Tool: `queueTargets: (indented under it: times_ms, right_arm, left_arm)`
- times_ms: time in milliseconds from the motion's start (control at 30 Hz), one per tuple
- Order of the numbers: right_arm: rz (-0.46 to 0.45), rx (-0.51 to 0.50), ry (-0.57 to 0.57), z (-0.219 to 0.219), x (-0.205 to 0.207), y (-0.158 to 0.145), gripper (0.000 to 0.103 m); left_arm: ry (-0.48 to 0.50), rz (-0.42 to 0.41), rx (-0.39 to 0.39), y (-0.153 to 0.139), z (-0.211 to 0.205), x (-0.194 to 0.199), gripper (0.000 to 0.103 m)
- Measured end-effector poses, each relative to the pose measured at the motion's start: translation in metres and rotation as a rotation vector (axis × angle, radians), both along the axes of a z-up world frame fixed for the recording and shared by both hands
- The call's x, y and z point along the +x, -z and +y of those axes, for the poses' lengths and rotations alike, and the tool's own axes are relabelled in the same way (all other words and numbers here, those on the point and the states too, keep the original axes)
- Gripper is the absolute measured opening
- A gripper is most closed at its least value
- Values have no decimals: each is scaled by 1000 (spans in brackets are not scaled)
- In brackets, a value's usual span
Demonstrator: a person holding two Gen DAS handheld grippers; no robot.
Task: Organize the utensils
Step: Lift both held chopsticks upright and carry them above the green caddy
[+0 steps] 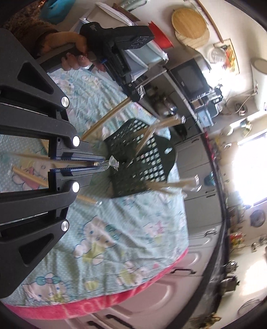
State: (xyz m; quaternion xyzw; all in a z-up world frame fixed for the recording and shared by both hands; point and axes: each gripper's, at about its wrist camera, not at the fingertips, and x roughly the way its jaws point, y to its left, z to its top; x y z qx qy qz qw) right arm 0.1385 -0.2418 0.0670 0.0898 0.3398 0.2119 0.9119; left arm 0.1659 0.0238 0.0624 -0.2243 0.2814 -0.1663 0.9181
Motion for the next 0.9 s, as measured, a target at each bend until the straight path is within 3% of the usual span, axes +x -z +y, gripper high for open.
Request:
queueTargets:
  times_ms: [900]
  right_arm:
    - [-344, -58, -4, 13, 1, -97, 5]
  left_arm:
    - [-16, -209, 88, -74, 6, -31, 3]
